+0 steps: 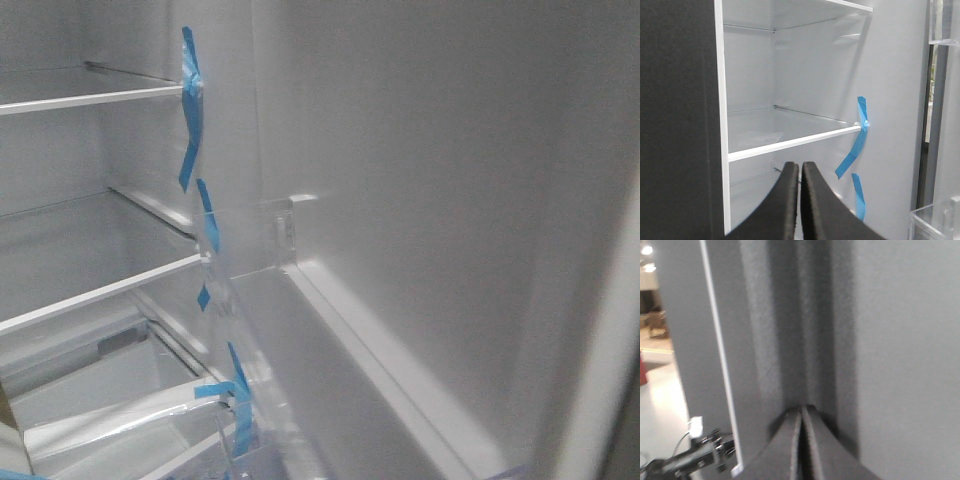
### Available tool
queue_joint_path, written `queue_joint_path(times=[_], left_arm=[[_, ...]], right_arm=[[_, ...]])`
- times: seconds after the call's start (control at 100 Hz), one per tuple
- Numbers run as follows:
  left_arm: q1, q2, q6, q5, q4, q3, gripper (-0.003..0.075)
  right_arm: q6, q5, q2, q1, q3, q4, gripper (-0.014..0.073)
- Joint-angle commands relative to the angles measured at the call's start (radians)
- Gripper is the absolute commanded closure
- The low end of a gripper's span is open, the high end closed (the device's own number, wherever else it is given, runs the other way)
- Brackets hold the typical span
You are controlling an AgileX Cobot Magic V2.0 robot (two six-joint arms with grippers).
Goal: Close fridge door
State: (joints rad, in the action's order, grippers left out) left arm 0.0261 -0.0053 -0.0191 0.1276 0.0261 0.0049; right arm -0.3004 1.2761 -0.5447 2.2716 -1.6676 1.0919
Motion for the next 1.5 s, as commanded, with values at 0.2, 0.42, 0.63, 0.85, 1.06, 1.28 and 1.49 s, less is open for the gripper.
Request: queue_joint_path(times=[0.2,0.42,0.63,0.85,1.06,1.28,1.49], left_arm=[[-0.001,-0.011,-0.004,0.072,0.004,0.035,0.0740],[-0.001,-0.011,-0.004,0.072,0.004,0.035,0.0740],[-0.001,-0.011,-0.004,0.072,0.004,0.035,0.0740],[-0.001,-0.011,-0.004,0.072,0.004,0.035,0.0740],[-0.001,-0.011,-0.004,0.072,0.004,0.035,0.0740],[-0.001,-0.011,-0.004,0.072,0.004,0.035,0.0740],[-0.001,-0.011,-0.004,0.072,0.004,0.035,0.0740]], right_arm=[[-0.023,0.029,-0.061,0.024,0.005,0.012,0.0639],[-0.042,0.029,-0.061,0.024,0.005,0.078,0.0639],[-0.043,0.029,-0.061,0.072,0.005,0.129,0.0639],[-0.046,0.029,-0.061,0.175,0.005,0.217,0.0639],[-0.052,0.029,-0.056,0.273,0.005,0.305,0.0639],[-0.059,0.029,-0.030,0.382,0.006,0.365,0.0639],[-0.059,0.029,-0.041,0.329,0.006,0.493,0.0639]])
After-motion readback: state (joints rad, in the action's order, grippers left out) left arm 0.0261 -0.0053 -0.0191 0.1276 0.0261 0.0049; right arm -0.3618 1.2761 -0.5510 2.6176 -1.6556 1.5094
